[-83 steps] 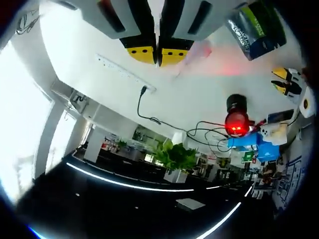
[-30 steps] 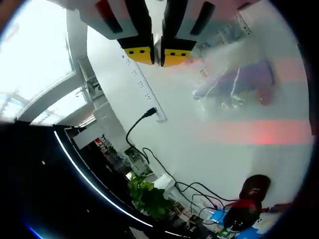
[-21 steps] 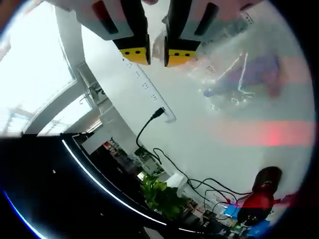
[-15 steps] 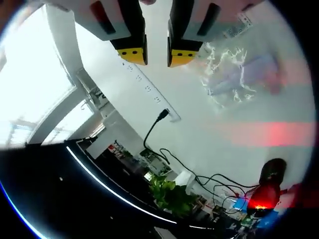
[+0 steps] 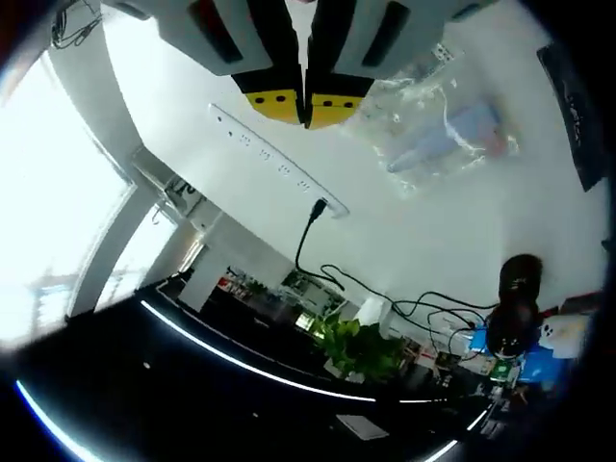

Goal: Clip sheet goods on table flip sheet goods clip sheet goods scan sheet goods put sheet goods back to table

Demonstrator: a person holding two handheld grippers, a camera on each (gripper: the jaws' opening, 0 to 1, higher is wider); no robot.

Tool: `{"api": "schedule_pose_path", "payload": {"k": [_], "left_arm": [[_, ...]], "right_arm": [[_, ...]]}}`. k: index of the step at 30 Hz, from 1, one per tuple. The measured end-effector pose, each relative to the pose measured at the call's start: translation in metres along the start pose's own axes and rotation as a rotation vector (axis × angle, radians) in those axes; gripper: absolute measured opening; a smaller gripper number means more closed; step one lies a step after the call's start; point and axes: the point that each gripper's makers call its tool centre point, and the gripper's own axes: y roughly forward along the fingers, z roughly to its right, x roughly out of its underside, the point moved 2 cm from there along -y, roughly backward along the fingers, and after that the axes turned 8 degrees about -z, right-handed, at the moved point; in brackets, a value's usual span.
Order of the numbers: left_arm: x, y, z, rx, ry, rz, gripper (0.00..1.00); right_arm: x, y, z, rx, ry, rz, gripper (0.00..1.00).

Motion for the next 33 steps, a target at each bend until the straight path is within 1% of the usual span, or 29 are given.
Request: {"api": "schedule_pose_path", "payload": {"k": [3, 7, 10, 11, 15, 22, 28, 31, 33], "left_arm": [[0.0, 0.0, -0.001, -0.001, 0.002, -0.001, 0.08], [0.0, 0.0, 0.0, -0.003, 0.005, -0.002, 0.08], [0.0, -0.001, 0.0, -0.004, 0.007, -0.002, 0.08], [0.0, -0.001, 0.0, -0.005, 0.006, -0.002, 0.08], [0.0, -0.001, 0.001, -0.007, 0.01, -0.003, 0.08], [0.0, -0.001, 0.002, -0.007, 0.009, -0.004, 0.08], [0.0, 0.001, 0.002, -0.009, 0.016, -0.005, 0.08], [0.0, 0.001, 0.002, -0.006, 0.018, -0.003, 0.08], [0.0, 0.001, 0.002, -0.006, 0.018, -0.003, 0.08]], "right_arm": [[-0.003, -0.012, -0.004, -0.019, 0.019, 0.024, 0.0], [-0.006, -0.028, -0.008, -0.03, 0.011, 0.054, 0.0], [-0.011, -0.044, -0.011, -0.044, 0.041, 0.102, 0.0], [-0.013, -0.051, -0.013, -0.063, 0.061, 0.122, 0.0], [-0.013, -0.069, -0.013, -0.071, 0.065, 0.151, 0.0], [-0.007, -0.09, -0.011, -0.07, 0.041, 0.182, 0.0], [0.004, -0.11, -0.019, -0.093, 0.046, 0.209, 0.0], [0.009, -0.119, -0.022, -0.11, 0.058, 0.22, 0.0], [0.013, -0.125, -0.023, -0.125, 0.081, 0.233, 0.0]]}}
